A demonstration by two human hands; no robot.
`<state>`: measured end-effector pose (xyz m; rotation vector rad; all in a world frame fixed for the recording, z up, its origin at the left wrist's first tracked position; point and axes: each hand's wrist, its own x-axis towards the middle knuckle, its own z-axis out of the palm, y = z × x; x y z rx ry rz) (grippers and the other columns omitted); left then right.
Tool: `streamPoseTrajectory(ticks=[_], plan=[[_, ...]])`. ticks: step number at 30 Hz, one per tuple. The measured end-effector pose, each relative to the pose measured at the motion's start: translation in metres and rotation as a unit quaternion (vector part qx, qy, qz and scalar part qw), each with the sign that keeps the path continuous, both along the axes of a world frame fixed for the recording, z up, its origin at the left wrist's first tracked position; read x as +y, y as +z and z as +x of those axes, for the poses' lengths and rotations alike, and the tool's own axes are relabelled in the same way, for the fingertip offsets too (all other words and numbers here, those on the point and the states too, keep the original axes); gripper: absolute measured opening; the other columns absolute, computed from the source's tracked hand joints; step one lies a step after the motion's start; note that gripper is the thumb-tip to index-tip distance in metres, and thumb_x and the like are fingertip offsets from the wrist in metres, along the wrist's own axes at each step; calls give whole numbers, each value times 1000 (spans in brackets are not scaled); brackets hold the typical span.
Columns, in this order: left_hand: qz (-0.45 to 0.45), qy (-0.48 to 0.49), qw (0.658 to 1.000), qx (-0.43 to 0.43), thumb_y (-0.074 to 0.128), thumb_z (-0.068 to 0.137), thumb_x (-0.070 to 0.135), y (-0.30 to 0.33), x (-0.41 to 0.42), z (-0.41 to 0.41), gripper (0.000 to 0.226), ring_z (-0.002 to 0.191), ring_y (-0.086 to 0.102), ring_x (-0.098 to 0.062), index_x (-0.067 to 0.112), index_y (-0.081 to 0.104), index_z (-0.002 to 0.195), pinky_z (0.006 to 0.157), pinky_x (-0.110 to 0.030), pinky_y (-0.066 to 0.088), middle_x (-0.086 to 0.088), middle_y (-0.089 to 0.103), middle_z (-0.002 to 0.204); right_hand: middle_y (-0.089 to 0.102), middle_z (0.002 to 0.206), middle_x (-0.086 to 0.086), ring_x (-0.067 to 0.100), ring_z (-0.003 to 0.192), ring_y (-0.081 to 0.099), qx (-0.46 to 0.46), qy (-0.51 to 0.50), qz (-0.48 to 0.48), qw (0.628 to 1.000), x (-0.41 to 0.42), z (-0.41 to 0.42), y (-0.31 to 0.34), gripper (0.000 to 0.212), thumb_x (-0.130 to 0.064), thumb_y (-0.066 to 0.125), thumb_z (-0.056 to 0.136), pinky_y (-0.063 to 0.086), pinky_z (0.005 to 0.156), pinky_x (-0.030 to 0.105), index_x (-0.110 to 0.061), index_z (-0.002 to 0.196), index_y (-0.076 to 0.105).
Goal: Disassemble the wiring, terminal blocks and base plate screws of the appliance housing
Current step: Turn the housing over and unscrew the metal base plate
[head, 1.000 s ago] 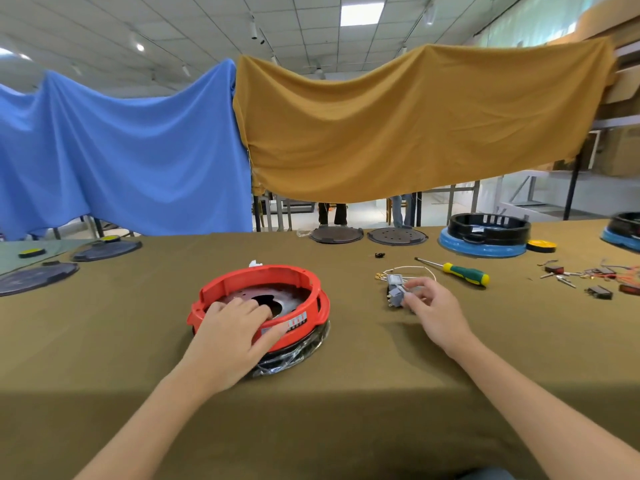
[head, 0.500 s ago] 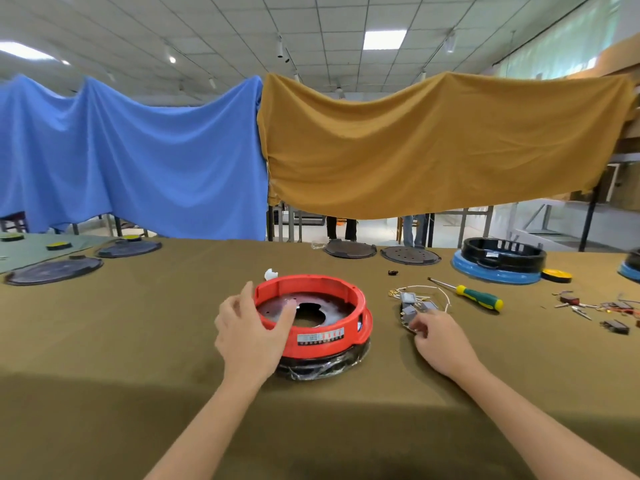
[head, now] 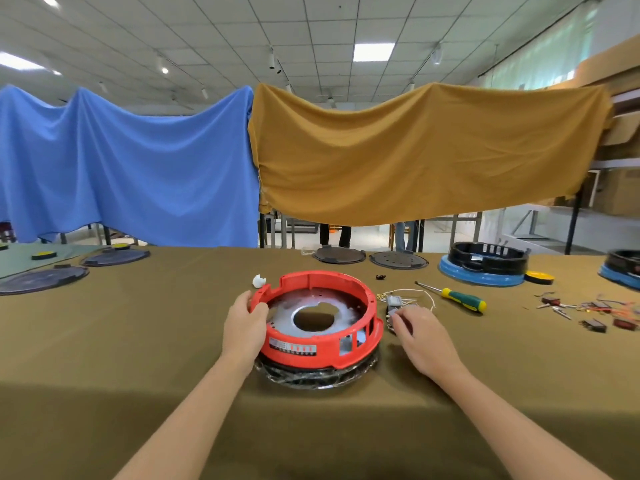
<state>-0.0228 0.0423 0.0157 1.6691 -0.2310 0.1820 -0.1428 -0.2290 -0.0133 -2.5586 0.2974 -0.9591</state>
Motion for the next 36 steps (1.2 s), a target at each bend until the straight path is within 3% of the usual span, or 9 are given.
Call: streamPoseTrajectory(ticks=[4,8,11,14,20,25,28,32,36], plan=[[-42,21,998,-29,47,88,4,-1,-1,21,36,85,62,-19,32,63,105,77,-35,47,13,64,93,62,81,-5,12,81,55,-32,-5,50,998,-3,0,0,26,-26,48,104,42,71,31,-18,86,65],[-79,49,994,-61,48,88,2,-9,1,37,44,109,62,-21,21,58,126,96,-42,49,0,66,117,62,71,-7,8,71,57,-90,20,161,983,-6,-4,3,33,-29,43,106,42,66,28,-22,81,63],[-61,74,986,-135,50,89,4,-6,-7,38,53,124,50,-14,16,48,140,109,-36,38,2,52,135,66,78,-20,-2,79,60,-96,58,220,969,-2,-5,5,29,-39,43,105,41,65,12,-30,90,67],[-55,71,978,-189,46,81,17,-8,-14,32,61,118,44,0,16,46,142,101,-13,30,6,42,132,70,95,-16,-9,90,60,-80,84,245,963,2,-2,7,29,-44,45,101,41,70,4,-29,113,66],[-30,39,957,-286,45,80,12,-15,-18,30,61,119,43,1,18,45,141,100,-5,32,1,43,128,64,116,-20,-6,94,65,-43,197,365,909,39,26,26,55,-72,52,88,52,78,20,-48,136,40],[-25,6,953,-302,47,87,16,-18,-17,28,61,122,36,11,23,38,148,99,0,27,-1,42,130,62,124,-20,4,115,61,-132,178,385,896,56,41,11,46,-27,59,99,54,97,35,-41,139,40],[-37,-45,963,-261,50,94,28,-20,-19,29,63,130,33,9,33,28,152,110,-12,27,12,41,137,62,122,-28,-2,118,58,-164,187,376,892,55,38,4,52,-21,59,99,52,100,27,-47,140,38],[-95,-138,966,-197,48,101,5,-21,-18,34,66,143,34,-9,38,22,153,116,-55,31,13,37,154,58,126,-31,-7,122,54,-168,184,356,900,58,36,5,59,-23,61,98,48,100,17,-61,133,33],[-107,-149,958,-219,45,100,-5,-19,-17,30,67,141,38,-9,29,24,154,117,-47,32,16,40,152,56,134,-23,-3,126,52,-173,176,357,901,54,36,2,69,-18,63,98,44,110,31,-39,151,26]])
